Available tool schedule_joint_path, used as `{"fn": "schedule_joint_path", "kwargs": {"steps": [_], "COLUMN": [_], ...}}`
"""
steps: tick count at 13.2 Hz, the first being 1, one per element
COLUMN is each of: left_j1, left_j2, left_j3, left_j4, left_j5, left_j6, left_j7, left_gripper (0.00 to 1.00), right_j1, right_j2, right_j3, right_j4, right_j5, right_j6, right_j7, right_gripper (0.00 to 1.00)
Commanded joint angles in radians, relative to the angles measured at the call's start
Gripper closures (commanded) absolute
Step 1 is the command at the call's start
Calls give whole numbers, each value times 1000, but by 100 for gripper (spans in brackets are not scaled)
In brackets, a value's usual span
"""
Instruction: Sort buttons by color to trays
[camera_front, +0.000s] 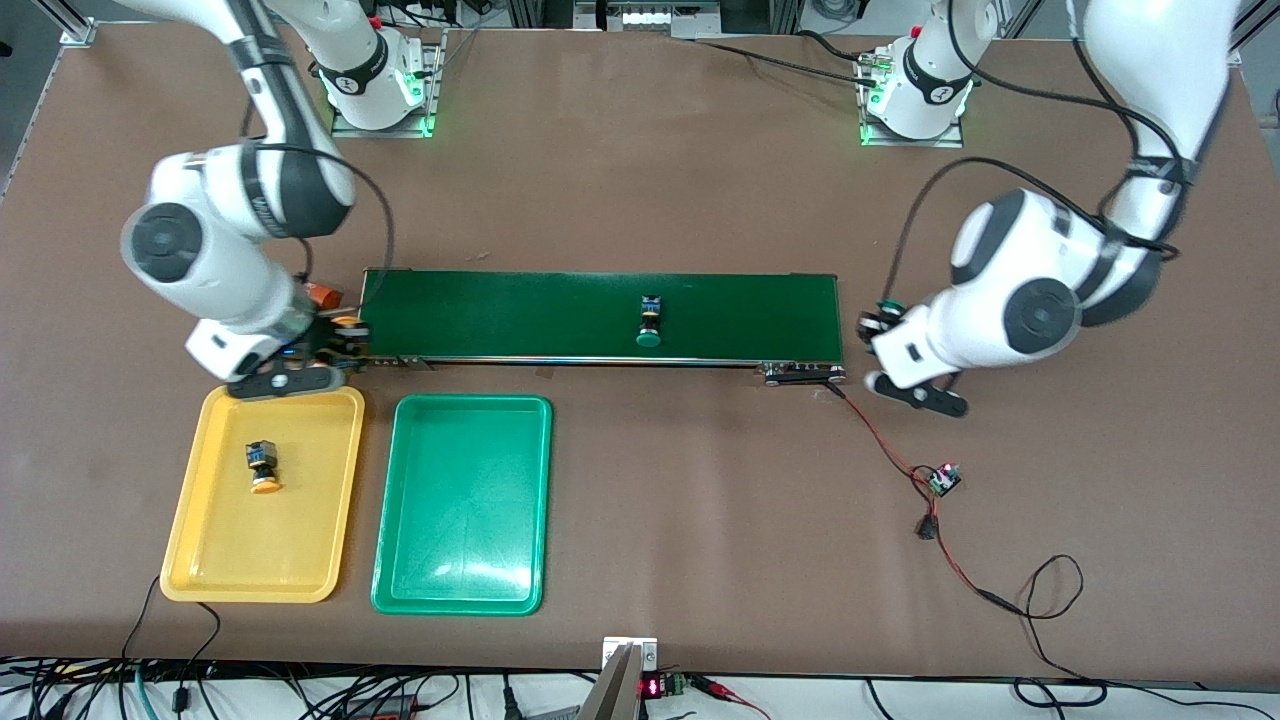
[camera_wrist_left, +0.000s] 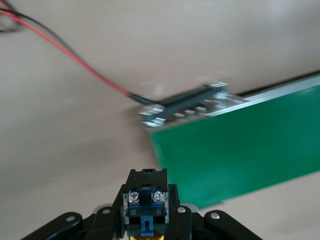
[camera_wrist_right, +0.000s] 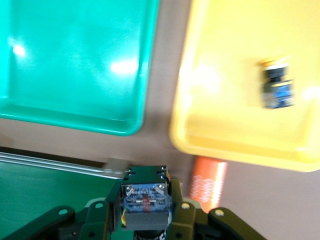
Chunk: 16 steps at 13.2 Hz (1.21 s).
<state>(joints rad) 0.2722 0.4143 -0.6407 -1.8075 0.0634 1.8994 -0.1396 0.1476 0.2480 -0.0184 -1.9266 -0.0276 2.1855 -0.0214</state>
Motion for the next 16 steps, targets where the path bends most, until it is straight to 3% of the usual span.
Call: {"fn": "schedule_joint_path", "kwargs": {"steps": [1, 3, 8, 14, 16], "left_j1": [-54, -59, -96, -105, -105], "left_j2": [-57, -65, -89, -55, -43], "left_j3": [24, 24, 24, 30, 39], "left_j4": [-59, -140, -256, -270, -270], "left_j5": [-53, -54, -91, -82, -77], "left_j6": [47, 166, 311, 414, 434], "left_j7": [-44, -52, -124, -180, -176], "left_gripper": [100, 100, 100, 100, 100], "right_j1": [-75, -95, -128, -140, -141], "right_j2": [14, 48, 164, 309, 329], "right_j3": [12, 12, 12, -8, -8], "right_j4": [-2, -3, -3, -2, 0], "right_j5": [-28, -90, -126, -130, -130], "right_j6": [68, 144, 363, 606, 632], "right_j7": [-101, -103, -111, -111, -111], "right_gripper": [90, 90, 89, 87, 77]}}
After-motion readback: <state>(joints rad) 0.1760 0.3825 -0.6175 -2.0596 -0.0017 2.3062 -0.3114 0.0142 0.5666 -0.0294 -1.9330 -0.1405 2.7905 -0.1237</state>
